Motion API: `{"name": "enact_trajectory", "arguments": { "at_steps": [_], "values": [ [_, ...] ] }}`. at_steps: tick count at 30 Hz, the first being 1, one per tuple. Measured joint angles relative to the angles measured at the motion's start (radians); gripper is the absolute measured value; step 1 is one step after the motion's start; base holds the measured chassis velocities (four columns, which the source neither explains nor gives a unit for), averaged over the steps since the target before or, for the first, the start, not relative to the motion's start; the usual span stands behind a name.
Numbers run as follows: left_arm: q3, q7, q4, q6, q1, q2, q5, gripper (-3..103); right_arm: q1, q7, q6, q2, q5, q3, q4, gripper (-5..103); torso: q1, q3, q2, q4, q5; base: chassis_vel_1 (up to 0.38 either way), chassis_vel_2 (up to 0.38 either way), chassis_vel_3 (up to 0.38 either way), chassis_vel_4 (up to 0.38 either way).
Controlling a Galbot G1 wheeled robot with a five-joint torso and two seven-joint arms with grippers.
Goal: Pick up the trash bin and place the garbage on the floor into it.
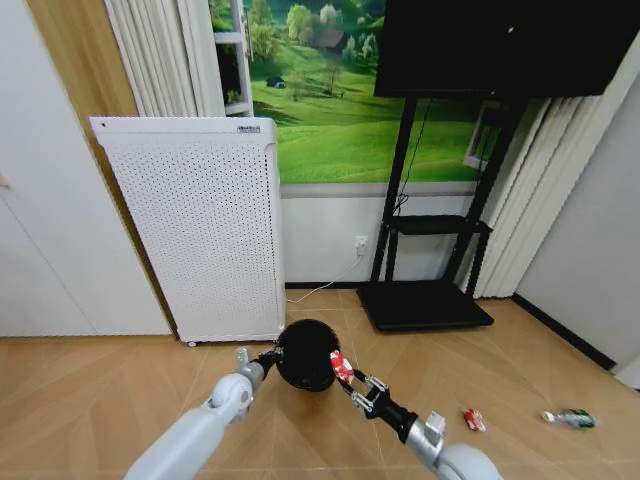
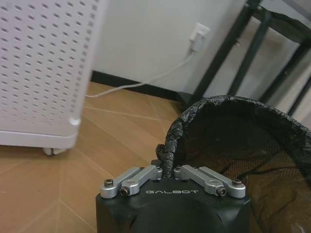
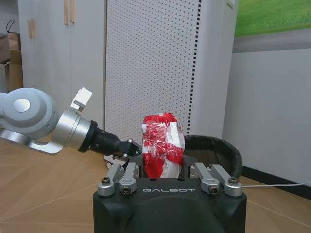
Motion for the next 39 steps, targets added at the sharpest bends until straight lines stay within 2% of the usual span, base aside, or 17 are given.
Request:
{"name": "enact_trajectory", "arguments": {
  "at_steps": [6,9,17,18,19,20,21,22,24,26,27,29,30,33,35,36,39],
  "values": [
    [0.04,-0.019,-0.072,0.012,0.022,0.009,-0.002,3,0.004,-0.008,0.009,0.016,-0.029,-0.008,-0.008,41,0.0,0.0,0.0,0.0,-0.0001,0.0,0.0,0.0,0.0],
    [0.04,-0.039,-0.143,0.019,0.059,0.042,-0.001,3,0.003,-0.01,0.015,0.034,-0.059,-0.012,-0.016,41,0.0,0.0,0.0,0.0001,0.0,0.0,0.0,0.0,0.0],
    [-0.014,-0.055,-0.234,0.028,0.162,0.097,0.007,3,0.0,0.033,0.022,0.063,-0.096,-0.048,-0.002,44,0.0,0.0,0.0,0.0001,-0.0004,0.0,0.0,0.0,0.0],
    [-0.029,-0.055,-0.239,0.028,0.179,0.099,0.013,3,-0.003,0.042,0.025,0.066,-0.096,-0.052,0.003,50,0.0,0.0,0.0,0.0002,-0.0003,0.0,0.0,0.0,0.0],
    [-0.029,-0.055,-0.239,0.028,0.179,0.099,0.013,3,-0.003,0.042,0.025,0.066,-0.096,-0.052,0.003,50,0.0,0.0,0.0,0.0002,-0.0003,0.0,0.0,0.0,0.0],
    [-0.051,-0.059,-0.245,0.028,0.2,0.099,0.019,3,-0.006,0.064,0.031,0.068,-0.107,-0.056,0.013,61,0.0,0.0,0.0,0.0001,-0.0004,0.0,0.0,0.0,0.0],
    [-0.076,-0.062,-0.253,0.028,0.22,0.097,0.02,3,-0.011,0.084,0.035,0.071,-0.118,-0.057,0.034,66,0.0,0.0,0.0,0.0,-0.0003,0.0,0.0,0.0,0.0],
    [-0.076,-0.062,-0.253,0.028,0.22,0.097,0.02,3,-0.011,0.084,0.035,0.071,-0.118,-0.057,0.034,66,0.0,0.0,0.0,0.0,-0.0003,0.0,0.0,0.0,0.0],
    [-0.123,-0.066,-0.268,0.026,0.257,0.095,0.02,3,-0.022,0.119,0.037,0.071,-0.123,-0.056,0.083,77,0.0,0.0,0.0,0.0,-0.0005,0.0,0.0,0.0,0.0],
    [-0.139,-0.071,-0.274,0.026,0.271,0.095,0.02,3,-0.024,0.131,0.04,0.071,-0.123,-0.055,0.091,77,0.0,0.0,0.0,-0.0001,-0.0005,0.0,0.0,0.0,0.0],
    [-0.168,-0.086,-0.286,0.026,0.294,0.091,0.012,3,-0.026,0.159,0.05,0.072,-0.123,-0.053,0.097,88,0.0,0.0,0.0,0.0,-0.0004,0.0,0.0,0.0,0.0],
    [-0.191,-0.105,-0.297,0.026,0.312,0.087,-0.001,3,-0.027,0.179,0.052,0.073,-0.123,-0.047,0.102,88,0.0,0.0,0.0,-0.0001,-0.0002,0.0,0.0,0.0,0.0],
    [-0.229,-0.135,-0.315,0.026,0.344,0.082,-0.019,3,-0.029,0.196,0.045,0.073,-0.123,-0.03,0.11,97,0.0,0.0,0.0,-0.0002,-0.0003,0.0,0.0,0.0,0.0],
    [-0.287,-0.173,-0.344,0.032,0.39,0.084,-0.035,3,-0.031,0.227,0.027,0.066,-0.117,-0.01,0.119,99,0.0,0.0,0.0,0.0001,-0.0006,0.0,0.0,0.0,0.0],
    [-0.342,-0.223,-0.374,0.04,0.421,0.095,-0.074,3,-0.041,0.25,0.013,0.062,-0.106,0.014,0.12,100,0.0,0.0,0.0,0.0006,0.0,0.0,0.0,0.0,0.0],
    [-0.342,-0.223,-0.374,0.04,0.421,0.095,-0.074,3,-0.041,0.25,0.013,0.062,-0.106,0.014,0.12,100,0.0,0.0,0.0,0.0006,0.0,0.0,0.0,0.0,0.0],
    [-0.379,-0.255,-0.386,0.048,0.424,0.106,-0.114,3,-0.059,0.279,0.009,0.081,-0.103,0.034,0.119,100,0.0,0.0,0.0,-0.0004,-0.0005,0.0,0.0,0.0,0.0]
  ]
}}
